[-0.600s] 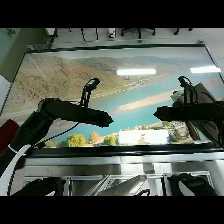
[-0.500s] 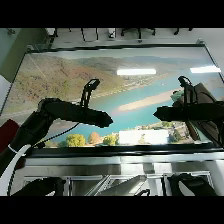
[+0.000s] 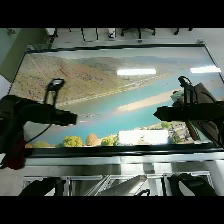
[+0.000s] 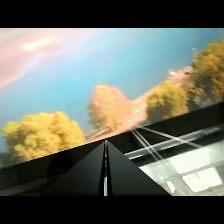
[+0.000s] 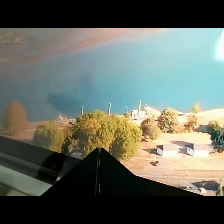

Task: Fold the shirts.

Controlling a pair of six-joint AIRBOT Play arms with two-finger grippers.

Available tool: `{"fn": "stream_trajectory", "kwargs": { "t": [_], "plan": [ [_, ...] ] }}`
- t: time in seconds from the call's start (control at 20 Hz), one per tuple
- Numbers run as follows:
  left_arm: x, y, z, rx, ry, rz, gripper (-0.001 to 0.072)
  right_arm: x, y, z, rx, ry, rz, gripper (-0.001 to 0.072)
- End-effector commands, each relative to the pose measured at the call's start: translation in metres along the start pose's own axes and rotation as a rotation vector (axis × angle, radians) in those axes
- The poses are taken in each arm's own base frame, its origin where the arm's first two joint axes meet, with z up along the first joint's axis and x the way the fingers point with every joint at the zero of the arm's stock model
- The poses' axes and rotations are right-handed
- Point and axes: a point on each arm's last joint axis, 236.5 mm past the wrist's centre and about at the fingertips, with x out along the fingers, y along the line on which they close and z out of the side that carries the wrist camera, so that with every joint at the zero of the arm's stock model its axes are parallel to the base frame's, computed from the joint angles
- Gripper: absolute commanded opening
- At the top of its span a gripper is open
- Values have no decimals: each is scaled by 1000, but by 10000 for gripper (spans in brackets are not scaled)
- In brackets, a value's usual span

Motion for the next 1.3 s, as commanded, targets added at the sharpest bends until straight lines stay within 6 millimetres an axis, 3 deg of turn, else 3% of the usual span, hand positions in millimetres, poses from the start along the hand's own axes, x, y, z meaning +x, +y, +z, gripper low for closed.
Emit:
{"fn": "stream_trajectory", "kwargs": {
  "t": [0.0, 0.2, 0.3, 0.4, 0.45, 0.5, 0.55, 0.85, 1.05, 1.25],
  "plan": [
    [-40, 84, -8, -184, -77, 207, 11, 0, 0, 0, 0, 0, 0, 21],
    [-67, 143, -37, -378, -97, 298, 11, 0, 0, 0, -1, 0, 0, 21],
    [-61, 170, -66, -447, -80, 356, 11, 0, 0, 0, 0, 0, 0, 21],
    [-44, 195, -104, -462, -20, 423, 12, 0, 0, 0, 0, 0, 0, 21],
    [-35, 206, -120, -475, 2, 449, 196, 0, 0, 0, 0, 0, 0, 21],
    [-27, 214, -129, -476, 6, 461, 617, 0, 0, 0, 0, 0, 0, 21],
    [-19, 225, -135, -489, -1, 474, 701, 0, 0, 0, 0, 0, 0, 21],
    [36, 292, -157, -560, 78, 511, 700, 0, 0, 0, 0, 0, 0, 21],
    [46, 347, -182, -553, 263, 597, 700, 0, 0, 0, 0, 0, 0, 21],
    [73, 383, -197, -627, 326, 578, 699, 0, 0, 0, 0, 0, 0, 21]
  ]
}}
